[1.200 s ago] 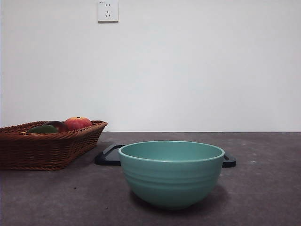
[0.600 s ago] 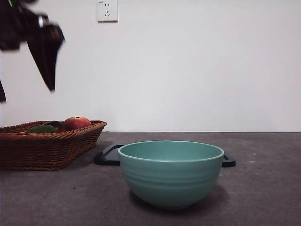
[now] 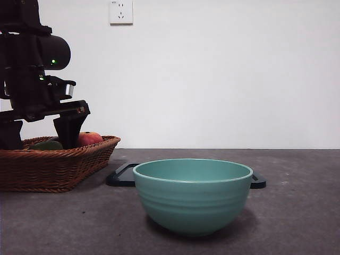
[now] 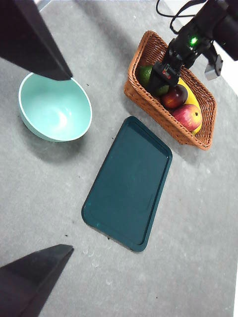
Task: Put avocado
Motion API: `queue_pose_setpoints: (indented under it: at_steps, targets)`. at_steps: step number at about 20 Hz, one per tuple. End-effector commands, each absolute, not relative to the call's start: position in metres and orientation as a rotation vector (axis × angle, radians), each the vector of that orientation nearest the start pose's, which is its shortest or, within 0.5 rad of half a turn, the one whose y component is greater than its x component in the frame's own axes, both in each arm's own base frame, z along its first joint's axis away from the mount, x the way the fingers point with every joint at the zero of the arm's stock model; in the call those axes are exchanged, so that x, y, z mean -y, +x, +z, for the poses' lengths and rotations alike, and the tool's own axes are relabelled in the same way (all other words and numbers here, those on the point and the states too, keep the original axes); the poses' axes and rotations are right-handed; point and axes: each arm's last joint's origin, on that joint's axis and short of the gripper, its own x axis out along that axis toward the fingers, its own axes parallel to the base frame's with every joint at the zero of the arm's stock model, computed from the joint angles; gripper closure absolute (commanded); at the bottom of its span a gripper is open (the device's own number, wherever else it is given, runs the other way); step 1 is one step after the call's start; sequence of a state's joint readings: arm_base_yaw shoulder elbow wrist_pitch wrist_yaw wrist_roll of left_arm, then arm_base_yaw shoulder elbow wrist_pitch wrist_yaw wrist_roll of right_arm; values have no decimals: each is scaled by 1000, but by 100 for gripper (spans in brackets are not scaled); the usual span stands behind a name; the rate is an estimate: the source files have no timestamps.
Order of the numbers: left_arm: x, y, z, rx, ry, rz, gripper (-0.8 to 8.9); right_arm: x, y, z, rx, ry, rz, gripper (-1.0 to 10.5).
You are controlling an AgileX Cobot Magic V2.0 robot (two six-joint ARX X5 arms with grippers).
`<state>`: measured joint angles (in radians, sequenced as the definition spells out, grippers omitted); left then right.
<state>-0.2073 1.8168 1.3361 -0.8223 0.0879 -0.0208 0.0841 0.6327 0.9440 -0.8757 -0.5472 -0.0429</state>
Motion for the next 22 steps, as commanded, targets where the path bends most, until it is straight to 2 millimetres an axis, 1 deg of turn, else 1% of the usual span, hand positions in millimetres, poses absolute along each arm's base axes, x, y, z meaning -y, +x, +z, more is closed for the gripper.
queue_pose_setpoints:
  at_steps: [1,2,3,5,7,8,10,11,13,15,18,20,22]
  targets:
    - [78,353,206,-1299,51,-231,303,-24,98,348,-531,103,627,307]
    - [78,354,205,-1299,51,-231,325,-24,98,348,-531,103,627,307]
    - [78,354,204,-1303,51,-231,326,-24,98,348,-531,103,627,307]
    - [78,354,201,-1318,52,-229,381,-24,98,348,-530,103,627,307]
    - [78,355,197,-1331,52,-228,388,-24,98,348,-530,103,627,307]
    - [78,355,196,-1334,52,-227,427,-24,98,348,-531,103,627,307]
    - [78,355,195,-1336,53,-227,574,-24,98,348,-531,103,627,307]
    - [78,355,196,-1337,53,-227,606,-24,98,348,-531,103,627,307]
    - [78,355,197,-1350,54,-226,605,-24,98,348,-531,104,628,307]
    - [78,355,205,-1364,55,-226,601,-24,98,348,-531,104,629,307]
    - [78,352,231,-1381,44,-230,601,-24,98,348,-531,104,629,307]
    - [81,340,250,-1379,25,-263,601,-24,98,348,-531,104,629,307]
    - [88,324,269,-1365,20,-294,601,-24,98,348,-531,104,629,307]
